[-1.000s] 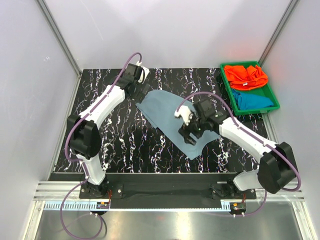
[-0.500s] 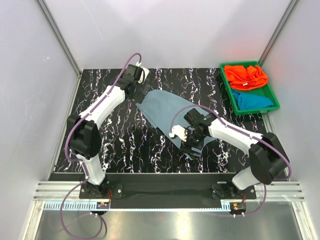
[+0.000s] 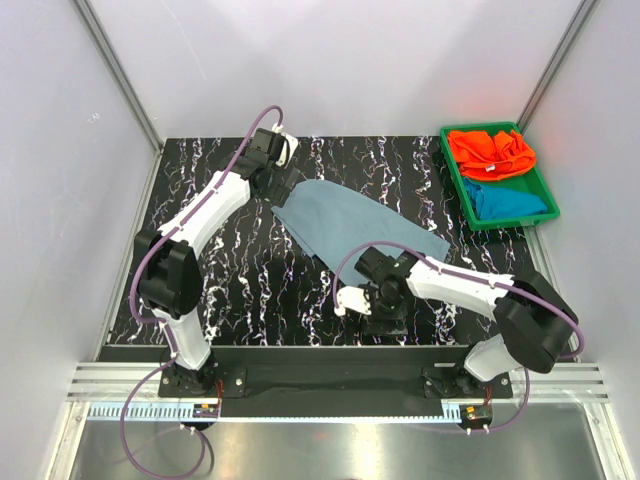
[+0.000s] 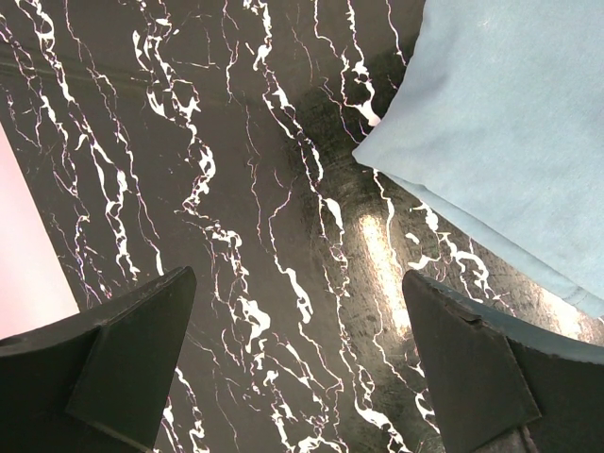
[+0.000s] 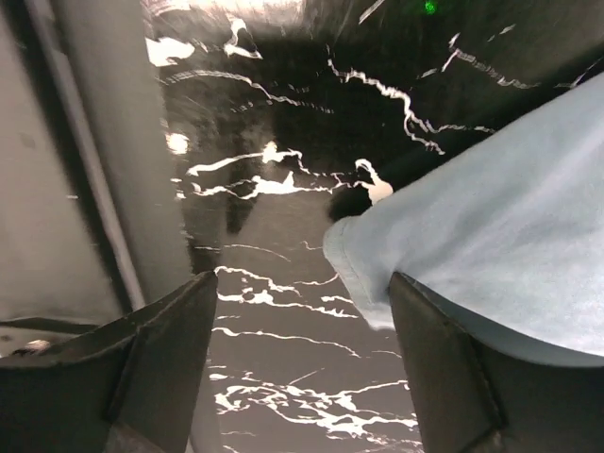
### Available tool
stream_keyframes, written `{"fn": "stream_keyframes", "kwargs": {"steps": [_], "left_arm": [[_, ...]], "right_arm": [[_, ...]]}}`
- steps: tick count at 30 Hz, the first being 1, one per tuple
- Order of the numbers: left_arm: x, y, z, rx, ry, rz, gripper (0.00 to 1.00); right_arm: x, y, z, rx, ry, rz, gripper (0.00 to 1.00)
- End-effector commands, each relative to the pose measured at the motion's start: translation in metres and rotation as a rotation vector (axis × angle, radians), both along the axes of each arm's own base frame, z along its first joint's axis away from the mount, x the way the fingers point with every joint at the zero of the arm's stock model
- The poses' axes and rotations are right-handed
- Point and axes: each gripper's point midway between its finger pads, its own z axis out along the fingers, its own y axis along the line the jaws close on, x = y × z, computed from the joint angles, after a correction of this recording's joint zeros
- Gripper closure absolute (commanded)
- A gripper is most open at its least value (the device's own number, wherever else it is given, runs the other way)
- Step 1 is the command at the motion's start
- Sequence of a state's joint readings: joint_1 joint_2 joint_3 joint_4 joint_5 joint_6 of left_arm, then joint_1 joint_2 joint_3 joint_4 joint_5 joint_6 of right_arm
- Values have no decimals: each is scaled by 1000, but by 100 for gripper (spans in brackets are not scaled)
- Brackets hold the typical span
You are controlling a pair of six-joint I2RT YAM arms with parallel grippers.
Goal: Fold and stack the t-shirts
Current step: Flatten the tshirt out
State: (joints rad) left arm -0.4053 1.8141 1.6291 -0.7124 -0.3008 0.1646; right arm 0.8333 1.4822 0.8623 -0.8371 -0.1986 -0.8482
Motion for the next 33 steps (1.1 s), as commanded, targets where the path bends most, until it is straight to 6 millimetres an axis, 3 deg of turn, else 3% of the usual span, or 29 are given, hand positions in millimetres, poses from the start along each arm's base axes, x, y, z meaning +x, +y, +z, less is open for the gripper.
{"fn": "stream_keyframes", "kwargs": {"steps": [1, 4, 5, 6, 10, 15, 17, 18, 21, 26, 29, 30, 32, 33], "left_arm": [[9, -3, 31, -34, -94, 0, 1], [8, -6, 32, -53, -86, 1, 1], [7, -6, 31, -59, -83, 6, 1], [6, -6, 33, -61, -85, 5, 1], [2, -4, 30, -64, -83, 13, 1], [0, -3, 29, -65, -82, 22, 1], [0, -1, 29, -61, -86, 24, 1], [0, -1, 29, -59, -86, 22, 1], [0, 0, 29, -55, -87, 23, 1], [2, 4, 31, -58, -97, 35, 1], [6, 11, 30, -55, -108, 60, 1], [8, 14, 30, -53, -113, 70, 1], [11, 22, 33, -49, -130, 104, 1], [13, 25, 34, -47, -136, 113, 1]], "right_arm": [[23, 2, -4, -18, -147, 41, 20], [34, 3, -7, -15, -209, 32, 40], [38, 5, -7, -9, -229, 22, 56], [43, 6, -6, -8, -252, 11, 63], [71, 11, 0, -2, -392, -24, 63], [75, 12, 0, -1, -412, -20, 64], [76, 13, 1, 7, -422, -33, 95], [79, 11, 2, 3, -437, -39, 100], [89, 11, 11, 1, -497, -55, 100], [123, 23, 59, 68, -596, -141, 100], [151, 36, 106, 144, -678, -213, 100], [167, 45, 137, 199, -733, -243, 100], [182, 52, 168, 247, -784, -270, 100], [195, 58, 200, 298, -838, -296, 100]]}}
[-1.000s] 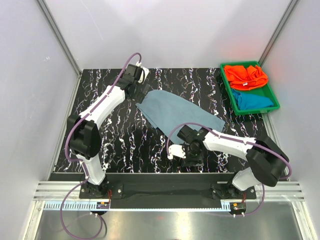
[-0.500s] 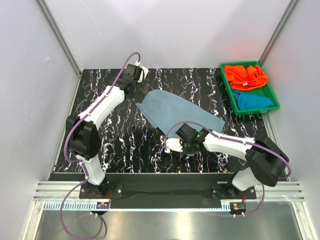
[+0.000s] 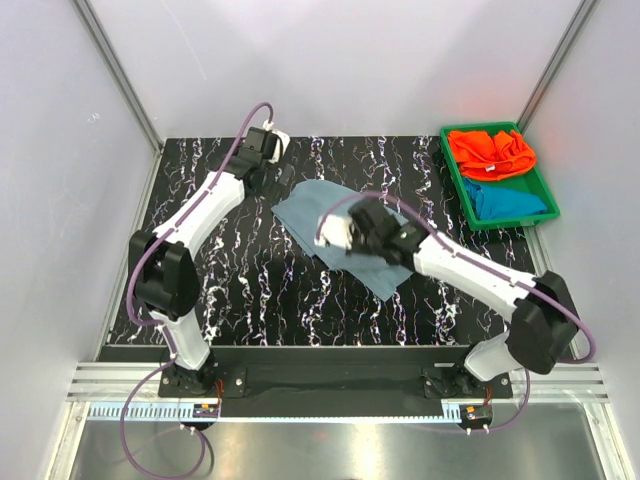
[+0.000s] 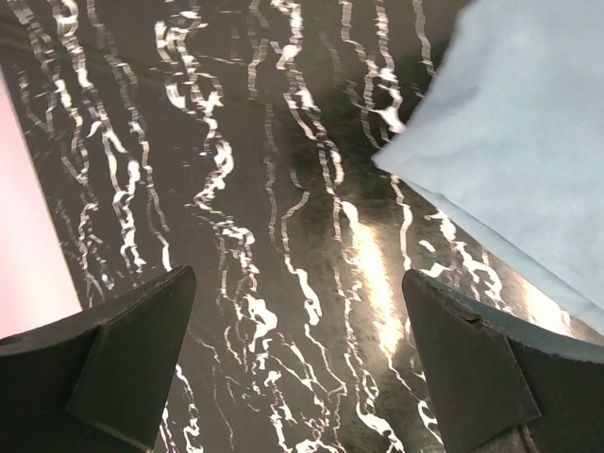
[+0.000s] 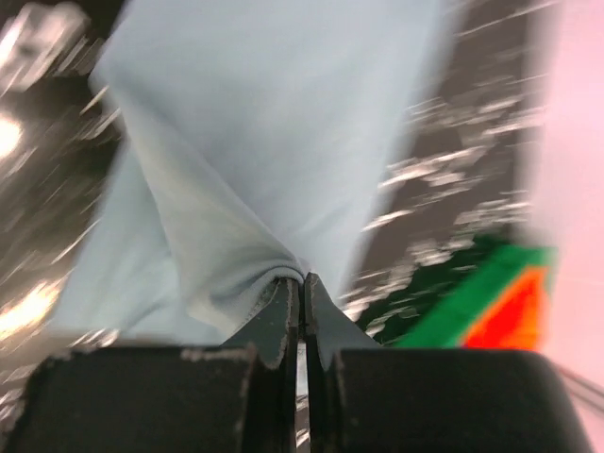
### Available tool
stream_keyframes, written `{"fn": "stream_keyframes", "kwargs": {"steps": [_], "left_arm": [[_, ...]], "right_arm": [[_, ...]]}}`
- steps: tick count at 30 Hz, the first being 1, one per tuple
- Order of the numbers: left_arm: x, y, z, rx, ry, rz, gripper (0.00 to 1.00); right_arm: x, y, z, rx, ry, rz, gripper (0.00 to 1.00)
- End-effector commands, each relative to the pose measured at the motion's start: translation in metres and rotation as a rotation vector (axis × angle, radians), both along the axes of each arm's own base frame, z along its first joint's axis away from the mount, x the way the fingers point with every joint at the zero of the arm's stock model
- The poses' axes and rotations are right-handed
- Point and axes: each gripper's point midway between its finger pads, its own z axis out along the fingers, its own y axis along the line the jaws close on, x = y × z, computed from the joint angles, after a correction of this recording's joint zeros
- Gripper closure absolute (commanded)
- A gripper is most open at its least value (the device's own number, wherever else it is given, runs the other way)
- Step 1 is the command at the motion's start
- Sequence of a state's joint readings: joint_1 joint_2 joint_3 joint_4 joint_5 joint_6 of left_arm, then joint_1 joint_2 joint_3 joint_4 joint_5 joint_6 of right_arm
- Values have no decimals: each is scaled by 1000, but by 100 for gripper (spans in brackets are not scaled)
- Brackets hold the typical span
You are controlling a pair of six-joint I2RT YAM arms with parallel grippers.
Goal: Fold and stack the t-shirts
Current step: Flatten the tshirt out
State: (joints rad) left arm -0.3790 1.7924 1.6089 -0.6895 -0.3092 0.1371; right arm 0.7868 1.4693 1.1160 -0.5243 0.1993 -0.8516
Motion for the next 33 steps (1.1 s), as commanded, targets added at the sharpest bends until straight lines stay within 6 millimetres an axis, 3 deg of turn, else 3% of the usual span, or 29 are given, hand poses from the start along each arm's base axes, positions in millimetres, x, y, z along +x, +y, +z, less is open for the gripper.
{"fn": "stream_keyframes", "kwargs": {"steps": [1, 2, 3, 7, 8, 10, 15, 16, 17, 19, 20, 21, 22, 23, 25, 26, 27, 29, 30, 31, 32, 33], "left_arm": [[13, 18, 32, -17, -127, 86, 1], [14, 21, 37, -15, -144, 97, 1], [15, 24, 41, -17, -158, 109, 1], [20, 54, 73, 16, -267, 214, 1], [19, 62, 85, 13, -300, 236, 1], [21, 85, 103, 28, -358, 292, 1], [17, 119, 149, 62, -498, 349, 2], [14, 126, 154, 73, -511, 363, 2], [13, 129, 157, 69, -518, 370, 2], [12, 134, 162, 50, -529, 389, 2], [11, 136, 164, 49, -533, 397, 2], [11, 137, 164, 52, -535, 400, 2], [10, 140, 166, 56, -538, 410, 2], [10, 141, 167, 54, -543, 412, 2], [10, 146, 170, 48, -551, 438, 2], [11, 147, 172, 44, -556, 446, 2], [10, 152, 176, 42, -565, 462, 2], [10, 155, 180, 46, -575, 470, 2], [9, 157, 183, 46, -583, 478, 2], [9, 158, 185, 46, -585, 478, 2], [8, 159, 184, 47, -585, 479, 2], [8, 159, 183, 45, -581, 481, 2]], "right_arm": [[42, 16, 100, 165, -214, -61, 100], [47, 18, 115, 185, -242, -63, 100], [53, 23, 143, 226, -292, -64, 100], [60, 33, 193, 321, -348, -71, 100], [58, 38, 213, 367, -359, -57, 100], [53, 43, 219, 398, -327, -59, 100], [30, 67, 278, 525, -367, 62, 100], [26, 71, 287, 541, -373, 84, 100], [18, 76, 310, 588, -390, 125, 100], [11, 82, 319, 617, -358, 160, 100], [2, 87, 339, 669, -362, 214, 100], [-1, 94, 347, 709, -351, 233, 100], [-12, 99, 377, 786, -376, 289, 100], [-19, 107, 393, 833, -386, 322, 100], [-21, 131, 401, 859, -363, 376, 100], [-34, 129, 436, 920, -417, 422, 100], [-30, 144, 430, 923, -387, 436, 100], [-33, 144, 444, 962, -404, 442, 100], [-30, 142, 438, 941, -403, 428, 100], [-19, 135, 427, 906, -403, 379, 100], [2, 140, 370, 811, -299, 327, 100], [20, 100, 375, 840, -336, 242, 100]]}}
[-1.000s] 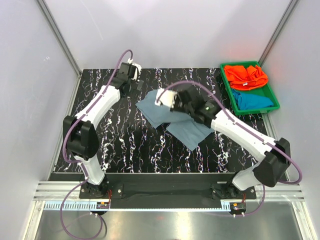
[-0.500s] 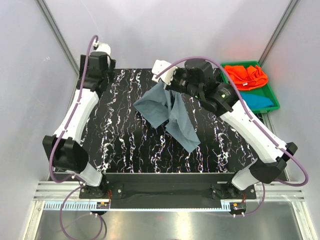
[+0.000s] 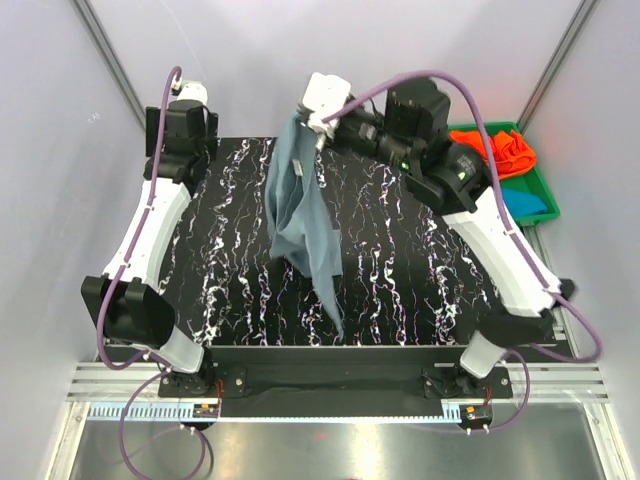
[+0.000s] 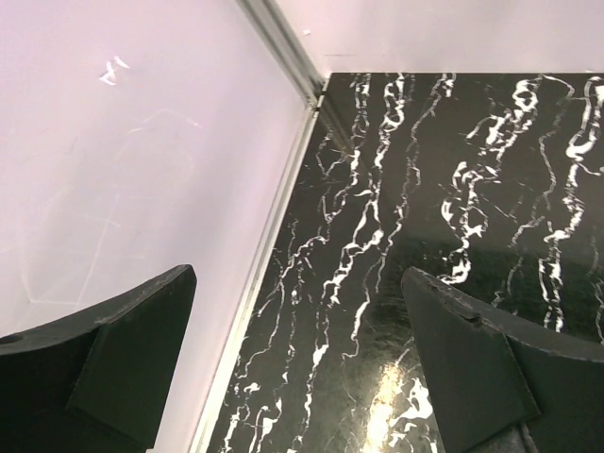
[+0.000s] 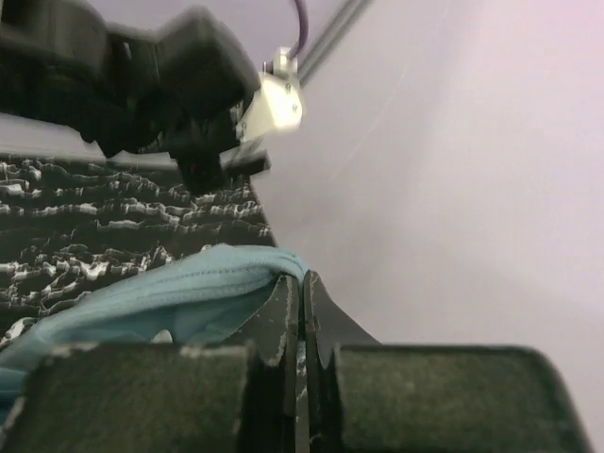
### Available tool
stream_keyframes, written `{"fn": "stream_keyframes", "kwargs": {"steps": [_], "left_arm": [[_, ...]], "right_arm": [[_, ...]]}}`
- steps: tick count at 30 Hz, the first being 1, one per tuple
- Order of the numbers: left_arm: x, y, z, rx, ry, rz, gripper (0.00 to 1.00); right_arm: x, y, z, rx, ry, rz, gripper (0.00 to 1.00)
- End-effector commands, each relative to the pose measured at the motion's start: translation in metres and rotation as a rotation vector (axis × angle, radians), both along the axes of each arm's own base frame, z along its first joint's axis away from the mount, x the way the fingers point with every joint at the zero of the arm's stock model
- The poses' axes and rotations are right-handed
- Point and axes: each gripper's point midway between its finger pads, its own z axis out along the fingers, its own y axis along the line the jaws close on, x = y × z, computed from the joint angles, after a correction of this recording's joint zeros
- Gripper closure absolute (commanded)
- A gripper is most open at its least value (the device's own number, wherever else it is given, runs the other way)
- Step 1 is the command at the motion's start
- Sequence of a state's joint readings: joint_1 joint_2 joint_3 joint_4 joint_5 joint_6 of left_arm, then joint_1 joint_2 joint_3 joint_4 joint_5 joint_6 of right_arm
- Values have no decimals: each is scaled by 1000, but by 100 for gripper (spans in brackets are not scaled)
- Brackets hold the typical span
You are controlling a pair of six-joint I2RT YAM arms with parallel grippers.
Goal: Fold and stack the t-shirts
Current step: Flatten the tshirt out
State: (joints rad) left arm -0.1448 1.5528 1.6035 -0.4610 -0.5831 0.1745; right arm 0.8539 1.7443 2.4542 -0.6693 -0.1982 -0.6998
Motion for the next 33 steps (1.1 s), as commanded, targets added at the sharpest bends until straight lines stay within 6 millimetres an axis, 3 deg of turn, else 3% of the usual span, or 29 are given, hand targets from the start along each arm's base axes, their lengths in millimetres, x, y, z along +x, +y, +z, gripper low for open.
{"fn": "stream_keyframes", "kwargs": {"steps": [1, 3, 4, 6, 7, 9, 10, 14, 16, 17, 20, 22, 23, 24, 25, 26, 27, 28, 29, 30, 33], "left_arm": [[0, 8, 30, -15, -101, 39, 2], [0, 6, 25, -24, -92, 34, 2], [0, 6, 24, -29, -91, 32, 2], [-1, 4, 23, -36, -86, 26, 2], [-1, 4, 22, -38, -83, 23, 2], [-1, 3, 20, -35, -74, 19, 2], [-2, 3, 19, -36, -72, 17, 2], [-4, 1, 8, -36, -39, 1, 2], [-5, -1, 3, -40, -27, -9, 2], [-5, -2, -2, -42, -13, -18, 2], [-8, -6, -18, -52, 29, -37, 2], [-12, -8, -26, -66, 47, -48, 2], [-15, -10, -37, -75, 75, -58, 2], [-18, -10, -38, -79, 76, -60, 2], [-20, -11, -41, -81, 85, -63, 2], [-22, -11, -48, -80, 101, -67, 2], [-24, -11, -50, -79, 106, -69, 2], [-25, -11, -52, -78, 109, -70, 2], [-26, -11, -55, -76, 119, -74, 2], [-26, -12, -56, -78, 119, -77, 2], [-23, -13, -55, -76, 118, -85, 2]], "right_arm": [[54, -42, -116, -128, 228, -131, 100], [72, -78, -136, -128, 182, -215, 100], [89, -104, -194, -218, 253, -284, 100], [103, -135, -238, -273, 338, -349, 100], [113, -165, -267, -293, 413, -407, 100], [123, -190, -304, -329, 493, -466, 100], [128, -214, -327, -351, 539, -525, 100], [145, -253, -387, -419, 645, -633, 100], [150, -264, -396, -431, 671, -684, 98], [151, -265, -400, -429, 686, -696, 57], [152, -259, -382, -400, 640, -702, 0], [146, -251, -371, -403, 584, -679, 0], [140, -246, -346, -396, 499, -649, 0], [130, -228, -337, -399, 449, -583, 0], [116, -219, -342, -418, 428, -533, 0], [99, -208, -319, -427, 328, -468, 0], [73, -181, -328, -451, 319, -329, 0], [51, -169, -334, -506, 312, -236, 1], [32, -160, -328, -505, 290, -170, 3], [14, -149, -338, -504, 311, -91, 7], [-19, -120, -351, -514, 321, 40, 13]]}}
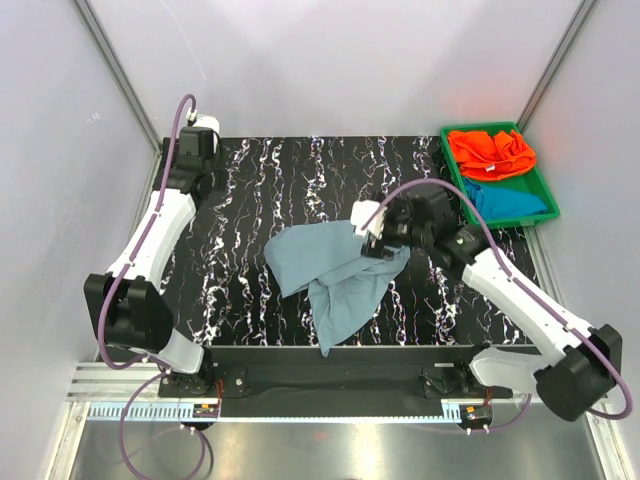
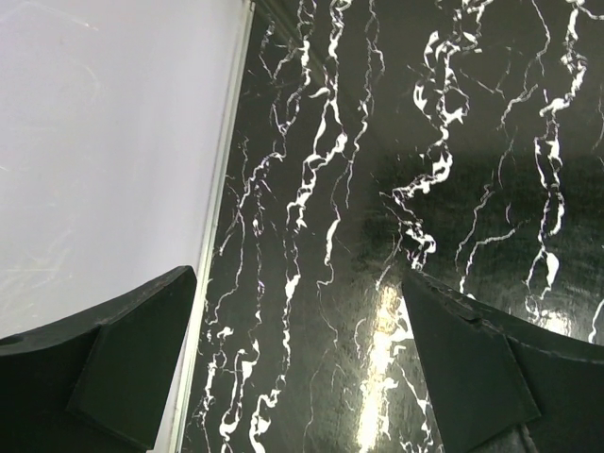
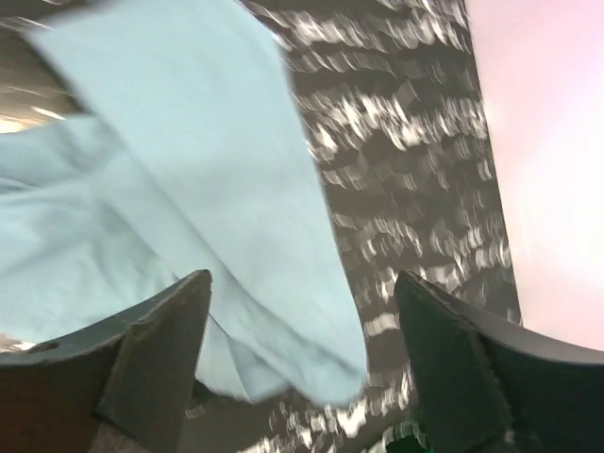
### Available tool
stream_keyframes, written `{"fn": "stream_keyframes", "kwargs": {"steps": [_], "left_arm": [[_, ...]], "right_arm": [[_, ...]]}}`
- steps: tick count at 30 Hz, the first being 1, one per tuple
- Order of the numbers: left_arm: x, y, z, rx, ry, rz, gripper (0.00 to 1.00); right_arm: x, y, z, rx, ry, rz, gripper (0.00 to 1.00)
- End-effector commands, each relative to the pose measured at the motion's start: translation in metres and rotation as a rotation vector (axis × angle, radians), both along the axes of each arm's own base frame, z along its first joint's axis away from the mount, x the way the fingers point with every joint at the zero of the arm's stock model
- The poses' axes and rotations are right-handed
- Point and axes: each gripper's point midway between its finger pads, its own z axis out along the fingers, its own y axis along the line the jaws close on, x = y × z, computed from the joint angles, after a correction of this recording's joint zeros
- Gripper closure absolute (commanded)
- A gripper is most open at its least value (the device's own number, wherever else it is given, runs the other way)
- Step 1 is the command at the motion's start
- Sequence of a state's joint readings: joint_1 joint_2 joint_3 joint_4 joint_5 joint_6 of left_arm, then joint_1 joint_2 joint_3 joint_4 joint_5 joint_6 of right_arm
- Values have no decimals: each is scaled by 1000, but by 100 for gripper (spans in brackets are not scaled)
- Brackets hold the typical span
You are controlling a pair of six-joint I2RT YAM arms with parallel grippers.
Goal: Fold and stack the t-shirts
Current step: Flatten the tshirt out
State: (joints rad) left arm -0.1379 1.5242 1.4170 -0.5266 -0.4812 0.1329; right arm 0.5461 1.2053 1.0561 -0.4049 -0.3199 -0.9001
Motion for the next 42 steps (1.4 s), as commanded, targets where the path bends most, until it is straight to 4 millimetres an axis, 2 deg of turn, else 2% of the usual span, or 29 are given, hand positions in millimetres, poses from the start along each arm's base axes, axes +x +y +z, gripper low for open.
{"fn": "stream_keyframes", "kwargs": {"steps": [1, 4, 5, 7, 8, 11, 14, 16, 22, 26, 30, 31, 34, 42], "left_arm": [[3, -3, 29, -29, -97, -16, 2], [2, -3, 31, -22, -98, -20, 2], [2, -2, 32, -20, -98, -22, 2], [0, -2, 33, -18, -103, -21, 2], [-1, -2, 30, -18, -98, -21, 2], [-8, -1, 25, -20, -91, -17, 2], [-13, 0, 20, -21, -86, -16, 2], [-16, 0, 18, -17, -83, -19, 2], [-21, 2, 11, -6, -71, -21, 2], [-21, 1, 5, -13, -61, -25, 2], [-18, -1, 4, -23, -61, -29, 2], [-17, -2, 6, -27, -66, -29, 2], [-14, -3, 8, -32, -71, -28, 2], [-11, -3, 2, -35, -57, -23, 2]], "right_arm": [[-37, 28, -37, -29, 63, 208, 16], [-43, 43, -56, -25, 65, 275, 22], [-45, 49, -67, -31, 85, 296, 29], [-41, 58, -74, -20, 79, 322, 34], [-39, 62, -87, -33, 99, 334, 35], [-35, 77, -103, -49, 62, 395, 40], [-31, 91, -109, -56, 35, 440, 43], [-33, 101, -105, -52, 18, 479, 44], [-59, 120, -105, -44, 52, 565, 45], [-65, 118, -109, -43, 110, 538, 44], [-59, 114, -108, -47, 177, 441, 37], [-61, 110, -115, -59, 239, 405, 36], [-64, 107, -114, -60, 316, 354, 32], [-62, 105, -118, -44, 359, 279, 26]]}}
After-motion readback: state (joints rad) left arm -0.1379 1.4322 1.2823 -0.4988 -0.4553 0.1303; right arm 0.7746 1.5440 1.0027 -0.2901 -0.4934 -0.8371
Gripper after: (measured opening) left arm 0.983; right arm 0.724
